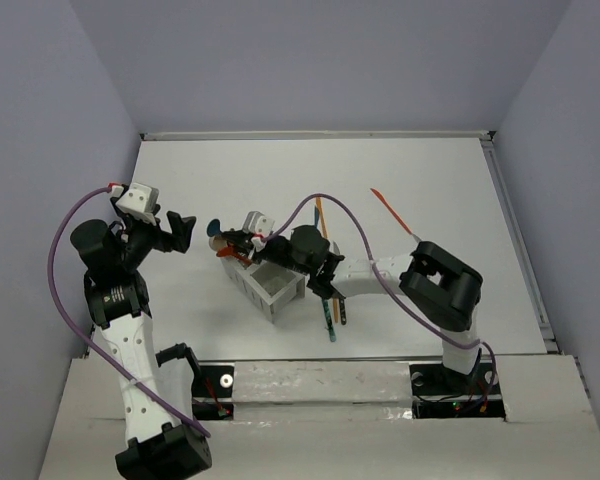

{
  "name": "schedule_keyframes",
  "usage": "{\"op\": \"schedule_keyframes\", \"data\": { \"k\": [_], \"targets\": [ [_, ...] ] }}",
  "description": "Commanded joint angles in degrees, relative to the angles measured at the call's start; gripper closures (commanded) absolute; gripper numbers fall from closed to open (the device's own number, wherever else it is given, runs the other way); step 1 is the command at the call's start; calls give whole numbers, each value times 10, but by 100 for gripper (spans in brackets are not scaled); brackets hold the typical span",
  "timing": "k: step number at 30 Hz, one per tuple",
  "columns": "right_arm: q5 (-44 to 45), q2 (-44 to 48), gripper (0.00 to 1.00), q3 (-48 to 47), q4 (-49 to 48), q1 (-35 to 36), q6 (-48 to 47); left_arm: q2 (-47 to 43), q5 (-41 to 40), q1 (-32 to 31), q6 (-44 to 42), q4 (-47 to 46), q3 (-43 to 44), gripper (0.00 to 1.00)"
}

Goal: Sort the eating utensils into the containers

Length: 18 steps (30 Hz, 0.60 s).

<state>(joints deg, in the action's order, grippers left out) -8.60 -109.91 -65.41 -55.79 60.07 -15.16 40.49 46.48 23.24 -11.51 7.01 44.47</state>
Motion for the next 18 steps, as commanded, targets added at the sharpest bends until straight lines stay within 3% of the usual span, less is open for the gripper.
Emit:
{"op": "schedule_keyframes", "data": {
  "k": [1, 5, 6, 7, 8, 12, 15, 18],
  "targets": [
    [6, -9, 100, -8, -55, 5, -9, -6, 15, 4, -1, -26, -7, 5],
    [17, 2, 100, 32, -88, 5, 14, -6, 19, 4, -1, -28, -8, 5],
    [17, 5, 96, 32, -90, 5, 21, -6, 20, 4, -1, -28, -8, 5],
    [17, 7, 90, 37, -88, 5, 25, -6, 22, 4, -1, -28, -8, 5],
    [8, 13, 77, 39, -81, 5, 28, -6, 24, 4, -2, -29, -8, 5],
    [9, 22, 52, 41, -67, 5, 35, -8, 23, 4, -1, -29, -9, 5],
    [21, 38, 39, 50, -69, 5, 30, -11, 25, 4, -2, -29, -9, 4],
    [38, 66, 36, 54, -35, 5, 35, -9, 25, 5, -2, -30, -9, 4]
  ]
}}
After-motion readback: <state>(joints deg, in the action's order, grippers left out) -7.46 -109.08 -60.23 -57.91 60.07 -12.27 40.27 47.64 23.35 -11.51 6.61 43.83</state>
